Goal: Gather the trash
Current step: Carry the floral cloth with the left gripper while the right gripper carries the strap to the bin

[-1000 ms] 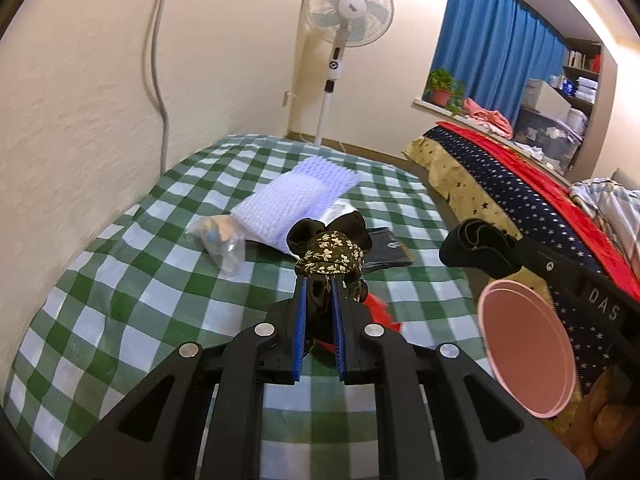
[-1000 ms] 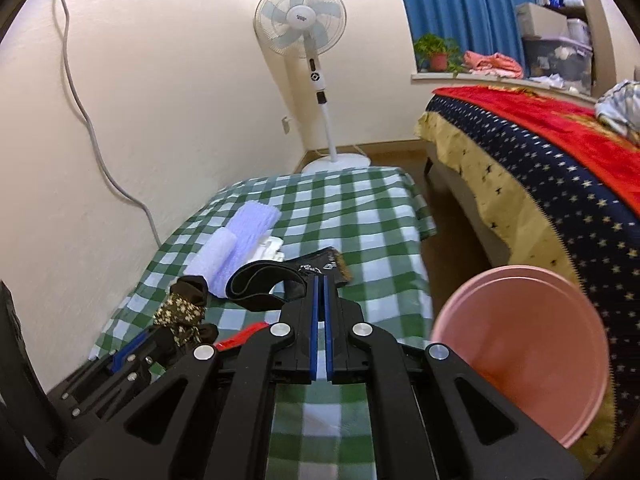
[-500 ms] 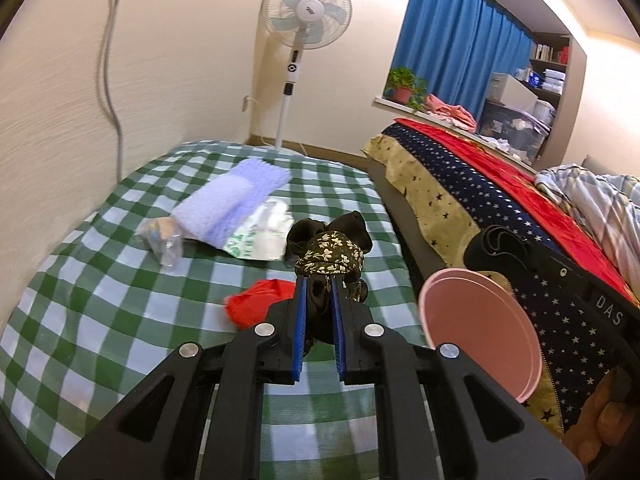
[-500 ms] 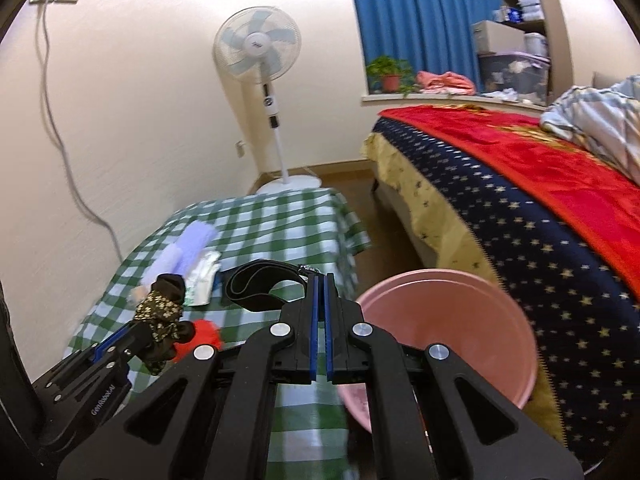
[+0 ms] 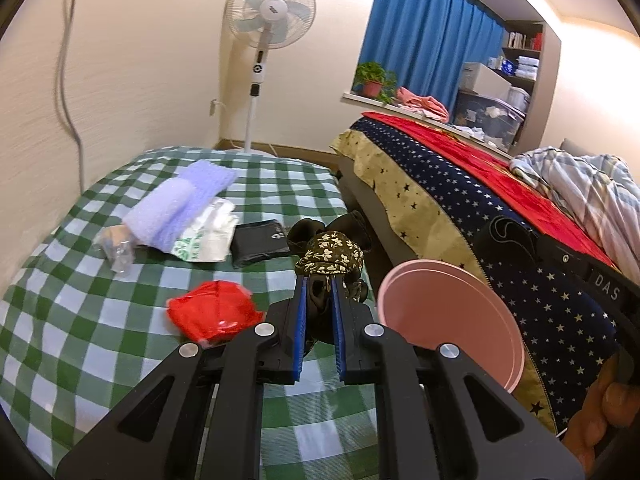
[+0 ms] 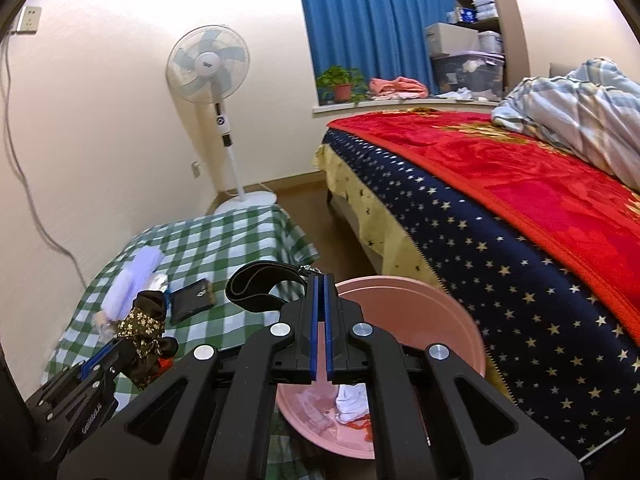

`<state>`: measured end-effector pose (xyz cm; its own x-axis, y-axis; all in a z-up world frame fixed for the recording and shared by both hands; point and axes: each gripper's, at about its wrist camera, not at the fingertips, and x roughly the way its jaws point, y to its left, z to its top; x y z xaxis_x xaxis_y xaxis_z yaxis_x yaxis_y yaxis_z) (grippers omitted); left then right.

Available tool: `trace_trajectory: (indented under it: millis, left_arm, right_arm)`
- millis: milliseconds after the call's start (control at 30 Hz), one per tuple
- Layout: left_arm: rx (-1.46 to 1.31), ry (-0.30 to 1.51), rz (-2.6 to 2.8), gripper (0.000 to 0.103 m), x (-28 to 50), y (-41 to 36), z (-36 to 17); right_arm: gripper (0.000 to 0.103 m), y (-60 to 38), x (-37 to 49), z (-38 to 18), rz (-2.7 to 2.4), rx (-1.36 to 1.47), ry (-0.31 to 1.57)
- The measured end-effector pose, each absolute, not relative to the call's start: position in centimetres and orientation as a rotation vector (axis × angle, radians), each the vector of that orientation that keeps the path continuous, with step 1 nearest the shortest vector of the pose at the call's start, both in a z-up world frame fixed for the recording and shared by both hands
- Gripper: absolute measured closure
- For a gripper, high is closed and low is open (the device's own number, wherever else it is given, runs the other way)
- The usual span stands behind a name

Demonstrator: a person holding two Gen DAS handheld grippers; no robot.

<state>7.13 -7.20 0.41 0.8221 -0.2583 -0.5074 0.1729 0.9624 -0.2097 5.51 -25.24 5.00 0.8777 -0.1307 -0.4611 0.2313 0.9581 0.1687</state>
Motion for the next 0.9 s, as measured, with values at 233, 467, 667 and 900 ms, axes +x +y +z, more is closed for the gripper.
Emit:
trace_trajectory:
  millis: [233,467,667,900]
  left_arm:
    - [-0.147,0.566,-0.261,0.091,7.5,-8.8,0.0]
    - [-0.134,0.567,-0.3,0.091,7.9,-10.7,-0.4]
    - [-0.127,0.569,-0.34,0.091,8.2,-12.5,-0.7]
    - [-0.115,0.572,-0.4,0.091,8.2,-14.8,-1.0]
  right_arm:
    - [0.1,-26.4,5.3,4.5,-0.248,0.226,0.452]
    - [0.1,-27.6,5.3,3.9,-0.323,0.228,0.438]
    - [0.1,-28.4,4.9,3.5,-0.38,0.229,0.43]
    - [0.1,-29.8,4.6,3.3,-0.431,0.234,0.427]
